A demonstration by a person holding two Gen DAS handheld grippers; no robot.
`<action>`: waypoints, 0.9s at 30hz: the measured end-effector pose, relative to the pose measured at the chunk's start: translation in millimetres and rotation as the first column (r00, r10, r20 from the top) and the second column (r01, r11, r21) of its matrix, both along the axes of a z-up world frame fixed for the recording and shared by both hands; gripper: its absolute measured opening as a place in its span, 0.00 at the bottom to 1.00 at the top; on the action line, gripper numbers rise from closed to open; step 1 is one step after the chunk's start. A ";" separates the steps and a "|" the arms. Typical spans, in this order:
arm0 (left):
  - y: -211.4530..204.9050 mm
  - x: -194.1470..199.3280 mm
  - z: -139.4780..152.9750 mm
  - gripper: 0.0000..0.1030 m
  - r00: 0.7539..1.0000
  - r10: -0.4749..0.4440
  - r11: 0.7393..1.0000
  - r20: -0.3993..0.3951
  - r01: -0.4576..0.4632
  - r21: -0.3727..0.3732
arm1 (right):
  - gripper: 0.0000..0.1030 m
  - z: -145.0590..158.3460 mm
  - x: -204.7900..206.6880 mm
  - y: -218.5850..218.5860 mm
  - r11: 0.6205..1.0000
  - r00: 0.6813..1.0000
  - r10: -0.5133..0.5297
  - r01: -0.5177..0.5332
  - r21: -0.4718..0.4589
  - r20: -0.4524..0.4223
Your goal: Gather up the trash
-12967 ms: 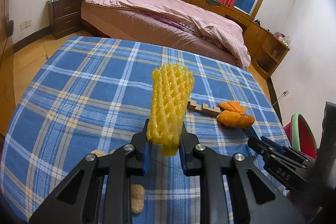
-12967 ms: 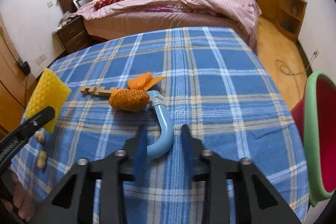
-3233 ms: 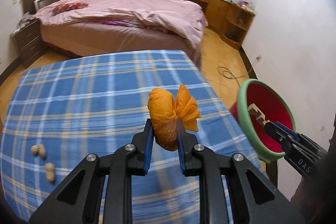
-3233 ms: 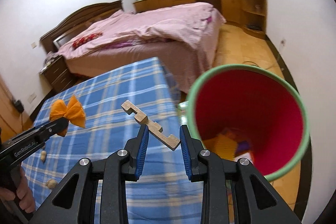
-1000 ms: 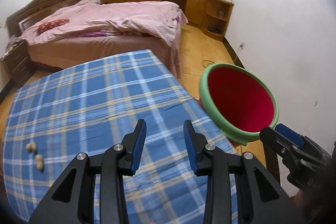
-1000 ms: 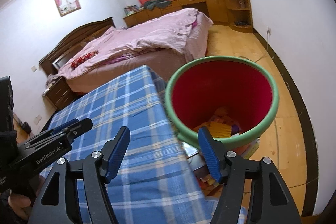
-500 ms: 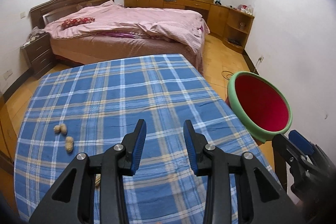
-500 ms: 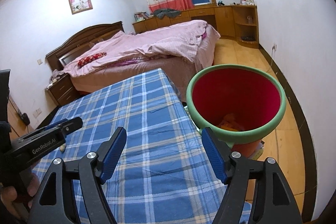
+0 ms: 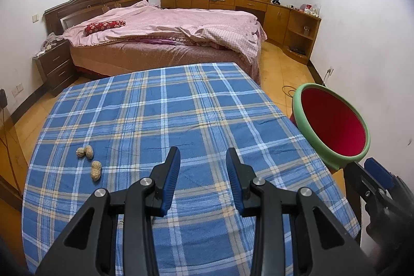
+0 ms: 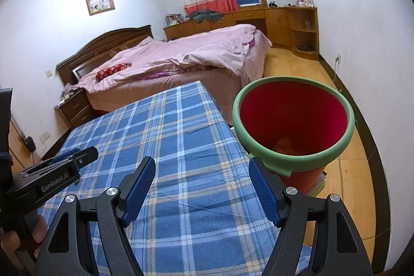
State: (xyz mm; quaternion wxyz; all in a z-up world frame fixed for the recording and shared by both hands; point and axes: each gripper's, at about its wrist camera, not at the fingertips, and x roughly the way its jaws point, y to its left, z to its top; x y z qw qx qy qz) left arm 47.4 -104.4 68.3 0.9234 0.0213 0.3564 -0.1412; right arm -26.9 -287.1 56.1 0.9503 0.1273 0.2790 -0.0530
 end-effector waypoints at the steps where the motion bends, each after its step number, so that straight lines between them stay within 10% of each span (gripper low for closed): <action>1: -0.1 -0.3 -0.2 0.35 1.000 0.001 1.000 0.003 -0.001 0.003 | 0.74 -0.1 0.0 -0.1 1.000 1.000 0.000 0.000 0.001 0.000; 27: -0.4 -2.6 0.3 0.35 1.000 0.013 1.000 0.024 -0.013 0.018 | 0.74 -0.7 -0.6 1.2 1.000 1.000 0.000 0.000 0.003 -0.001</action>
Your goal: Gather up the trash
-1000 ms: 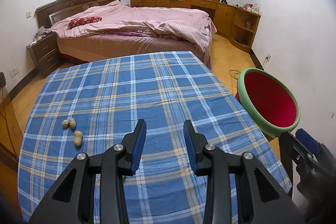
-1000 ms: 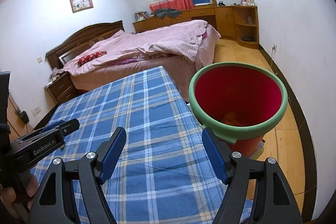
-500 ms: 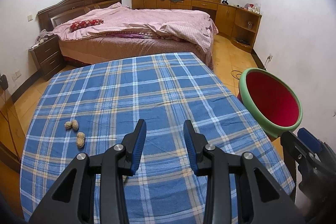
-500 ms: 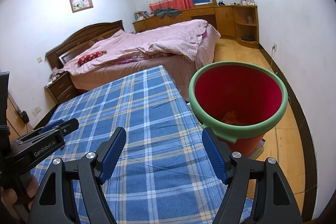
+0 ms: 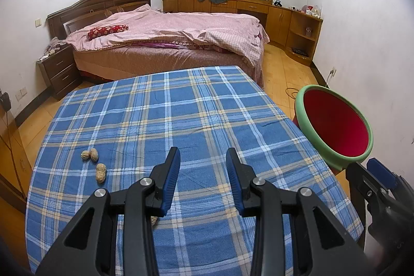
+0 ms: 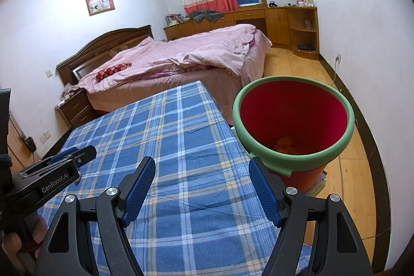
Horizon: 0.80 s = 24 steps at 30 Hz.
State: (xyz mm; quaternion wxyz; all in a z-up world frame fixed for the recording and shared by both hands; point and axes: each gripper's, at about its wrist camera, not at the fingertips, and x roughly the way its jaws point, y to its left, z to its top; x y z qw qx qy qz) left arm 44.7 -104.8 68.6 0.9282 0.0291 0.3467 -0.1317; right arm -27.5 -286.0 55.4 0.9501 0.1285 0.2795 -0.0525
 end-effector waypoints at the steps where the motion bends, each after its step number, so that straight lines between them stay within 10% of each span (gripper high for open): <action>1: 0.4 0.0 0.1 0.35 1.000 0.001 1.000 0.001 -0.001 0.000 | 0.74 0.0 0.0 0.0 1.000 1.000 0.000 0.000 0.000 0.000; 24: 1.2 0.9 4.2 0.35 1.000 0.005 1.000 0.006 -0.005 0.001 | 0.74 1.4 -0.8 1.4 1.000 1.000 0.000 0.000 0.001 0.004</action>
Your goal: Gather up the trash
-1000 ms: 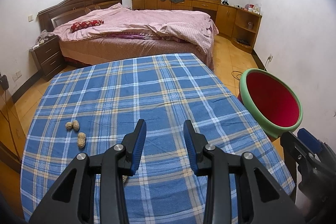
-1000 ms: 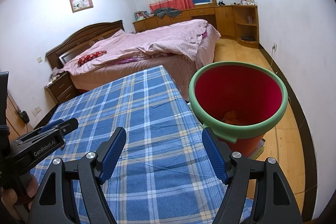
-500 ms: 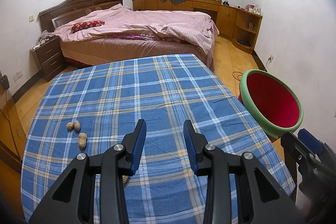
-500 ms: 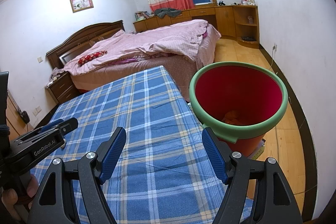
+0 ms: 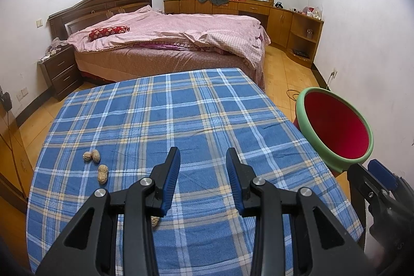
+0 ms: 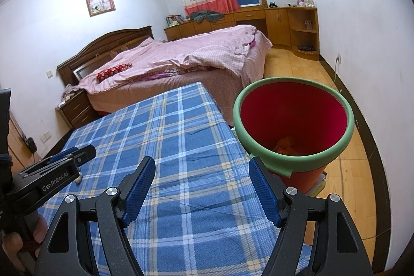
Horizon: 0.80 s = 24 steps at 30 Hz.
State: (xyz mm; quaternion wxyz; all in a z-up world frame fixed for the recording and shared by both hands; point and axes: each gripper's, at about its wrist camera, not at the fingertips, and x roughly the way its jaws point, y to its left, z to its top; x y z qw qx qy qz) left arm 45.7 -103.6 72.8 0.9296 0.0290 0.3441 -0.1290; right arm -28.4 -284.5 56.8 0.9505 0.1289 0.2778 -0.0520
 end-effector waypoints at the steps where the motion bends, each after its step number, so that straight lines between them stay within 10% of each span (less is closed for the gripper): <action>1: 0.1 0.0 0.0 0.35 1.000 0.000 1.000 0.000 0.000 0.000 | 0.74 1.3 -0.5 0.1 1.000 1.000 0.000 0.000 0.000 0.000; 24: 0.1 -3.9 6.4 0.35 1.000 0.001 1.000 0.018 -0.001 -0.004 | 0.74 11.0 -3.9 1.6 1.000 1.000 0.003 -0.002 -0.008 0.014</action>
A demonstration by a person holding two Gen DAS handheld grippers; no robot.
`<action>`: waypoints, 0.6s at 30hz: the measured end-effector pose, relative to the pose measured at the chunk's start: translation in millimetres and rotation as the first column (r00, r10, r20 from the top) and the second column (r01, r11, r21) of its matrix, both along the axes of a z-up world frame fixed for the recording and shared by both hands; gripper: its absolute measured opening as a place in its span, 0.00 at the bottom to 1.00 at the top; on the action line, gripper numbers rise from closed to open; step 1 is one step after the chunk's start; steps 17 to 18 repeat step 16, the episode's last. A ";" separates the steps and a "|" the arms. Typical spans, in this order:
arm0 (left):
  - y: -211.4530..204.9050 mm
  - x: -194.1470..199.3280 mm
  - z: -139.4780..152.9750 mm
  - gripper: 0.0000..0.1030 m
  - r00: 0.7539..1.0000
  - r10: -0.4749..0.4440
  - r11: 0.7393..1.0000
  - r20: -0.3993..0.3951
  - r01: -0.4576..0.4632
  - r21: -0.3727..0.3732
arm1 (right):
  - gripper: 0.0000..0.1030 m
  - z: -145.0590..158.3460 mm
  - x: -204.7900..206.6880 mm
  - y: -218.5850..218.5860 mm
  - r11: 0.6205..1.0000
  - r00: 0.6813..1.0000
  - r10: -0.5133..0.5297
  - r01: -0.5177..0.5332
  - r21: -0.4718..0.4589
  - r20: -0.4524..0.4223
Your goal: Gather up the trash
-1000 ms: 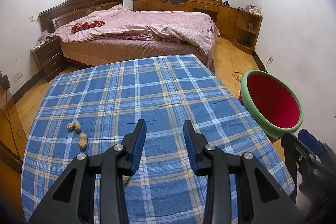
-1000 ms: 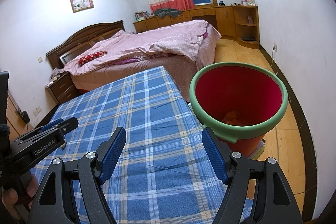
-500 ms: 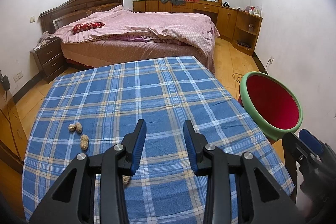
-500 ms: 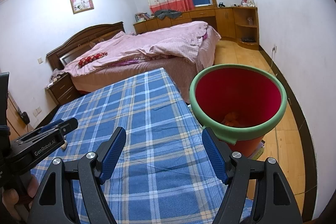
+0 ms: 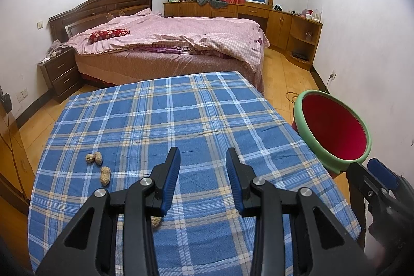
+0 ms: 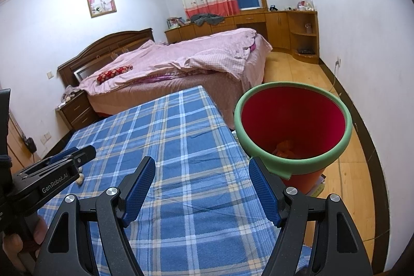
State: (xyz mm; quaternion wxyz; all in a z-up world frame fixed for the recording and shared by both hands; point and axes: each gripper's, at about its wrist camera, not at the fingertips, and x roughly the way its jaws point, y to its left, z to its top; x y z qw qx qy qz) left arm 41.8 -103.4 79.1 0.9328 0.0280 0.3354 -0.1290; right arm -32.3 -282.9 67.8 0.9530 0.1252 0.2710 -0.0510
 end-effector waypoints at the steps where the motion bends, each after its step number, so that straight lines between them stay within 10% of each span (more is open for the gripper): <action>1: -0.3 0.3 0.4 0.35 1.000 0.000 1.000 0.000 0.000 0.001 | 0.74 0.0 0.0 0.0 1.000 1.000 0.000 0.000 0.000 0.000; 18: 0.7 -4.5 2.8 0.35 1.000 0.002 1.000 0.010 -0.002 0.001 | 0.74 2.3 -2.5 0.0 1.000 1.000 -0.001 0.001 -0.004 0.010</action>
